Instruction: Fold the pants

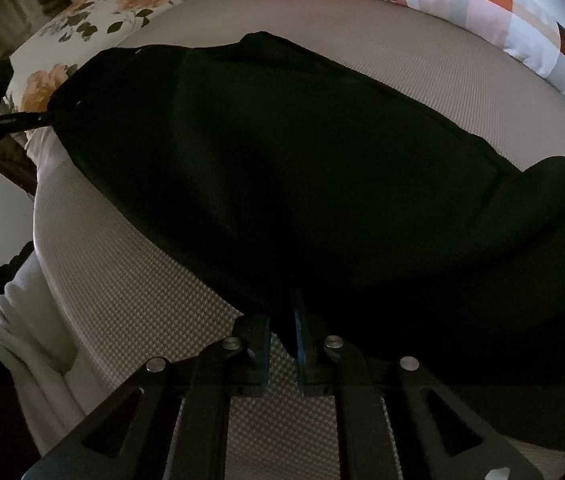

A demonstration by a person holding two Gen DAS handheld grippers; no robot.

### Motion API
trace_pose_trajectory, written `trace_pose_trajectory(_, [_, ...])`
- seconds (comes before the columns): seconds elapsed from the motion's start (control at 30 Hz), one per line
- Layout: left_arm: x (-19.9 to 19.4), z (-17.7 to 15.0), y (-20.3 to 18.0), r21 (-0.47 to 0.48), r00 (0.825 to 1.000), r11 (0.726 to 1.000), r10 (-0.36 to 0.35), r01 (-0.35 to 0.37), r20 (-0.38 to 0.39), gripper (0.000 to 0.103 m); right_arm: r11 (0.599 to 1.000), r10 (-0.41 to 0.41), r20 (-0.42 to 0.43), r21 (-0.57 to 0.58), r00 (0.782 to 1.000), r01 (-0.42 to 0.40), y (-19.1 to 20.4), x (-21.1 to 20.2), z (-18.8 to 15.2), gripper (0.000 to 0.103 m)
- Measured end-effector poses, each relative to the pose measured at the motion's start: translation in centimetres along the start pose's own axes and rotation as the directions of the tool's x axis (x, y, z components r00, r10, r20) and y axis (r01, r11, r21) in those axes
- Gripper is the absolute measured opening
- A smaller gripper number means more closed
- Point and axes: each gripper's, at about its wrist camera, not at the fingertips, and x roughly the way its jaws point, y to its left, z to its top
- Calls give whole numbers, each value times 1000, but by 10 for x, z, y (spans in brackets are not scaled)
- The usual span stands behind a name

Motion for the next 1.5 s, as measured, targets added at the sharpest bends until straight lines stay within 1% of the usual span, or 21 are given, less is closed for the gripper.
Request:
trace_pose_trajectory(0.03, [-4,-1,-2,10,1000,1000,9,-9,9,37,1000,5,4,10,1000,-5,-1,-1,0,11])
trace_pose_trajectory(0.1, [-16,-6,-8,53,998,997,45,-47,36,46,999,10,16,31,1000,-11,-4,-3,-2,16])
trace_pose_trajectory(0.13, [-20,-8,-11,74,997,995,66,-69,48,54,999,15,21,43,1000,-15,-6,-4,-3,18])
trace_pose_trajectory(0.2, [-30,-16,-21,142,987,979,137,-149,86,56,998,22,32,57,999,-24,-10,-6,-5,20])
trace_pose_trajectory(0.27, [-35,-22,-33,195,980,963,165,-185,112,56,998,22,41,61,999,-24,-10,-8,-6,21])
trace_pose_trajectory(0.3, [-40,-26,-46,234,978,955,150,-181,143,56,997,22,43,66,999,-25,-11,-8,-6,21])
trace_pose_trajectory(0.37, [-42,-27,-70,302,979,941,101,-151,175,56,996,26,54,83,998,-31,-12,-9,-4,21])
trace_pose_trajectory(0.43, [-37,-30,-99,385,984,918,28,-96,179,56,994,30,61,98,998,-36,-15,-11,-1,21])
trace_pose_trajectory(0.57, [-11,-25,-149,476,986,879,-103,30,128,56,991,39,77,127,996,-49,-20,-14,5,22])
trace_pose_trajectory(0.67, [15,-22,-183,512,979,849,-192,133,64,56,991,37,83,125,996,-47,-20,-16,10,22])
trace_pose_trajectory(0.77, [38,-27,-221,561,973,806,-231,189,4,56,990,40,89,134,995,-52,-22,-17,12,22])
trace_pose_trajectory(0.8, [45,-31,-236,585,969,784,-246,208,-15,56,989,44,91,138,995,-56,-23,-18,13,22])
trace_pose_trajectory(0.87, [57,-35,-255,616,965,753,-259,230,-44,56,988,46,95,140,994,-59,-24,-19,14,22])
trace_pose_trajectory(0.93, [67,-39,-273,634,965,737,-254,233,-59,56,988,50,96,141,994,-64,-24,-19,14,22])
trace_pose_trajectory(0.97, [72,-40,-280,638,965,733,-254,235,-64,56,987,53,97,144,994,-66,-25,-19,13,22])
trace_pose_trajectory(1.03, [84,-39,-293,637,966,733,-248,239,-77,50,985,62,100,152,993,-76,-26,-20,13,22])
trace_pose_trajectory(1.1, [95,-42,-304,640,967,730,-238,240,-92,26,983,76,103,162,992,-92,-27,-21,13,22])
trace_pose_trajectory(1.2, [103,-41,-313,637,974,741,-217,210,-67,13,977,94,105,183,990,-112,-29,-22,11,23])
trace_pose_trajectory(1.3, [99,-37,-308,608,971,763,-232,221,-63,11,962,138,130,218,982,-165,-36,-31,8,25])
trace_pose_trajectory(1.4, [96,-37,-304,589,969,776,-241,226,-55,10,937,168,204,271,964,-221,-54,-47,-2,34])
trace_pose_trajectory(1.5, [98,-35,-300,565,966,789,-250,241,-63,10,910,106,262,363,959,-199,-87,-63,-19,36])
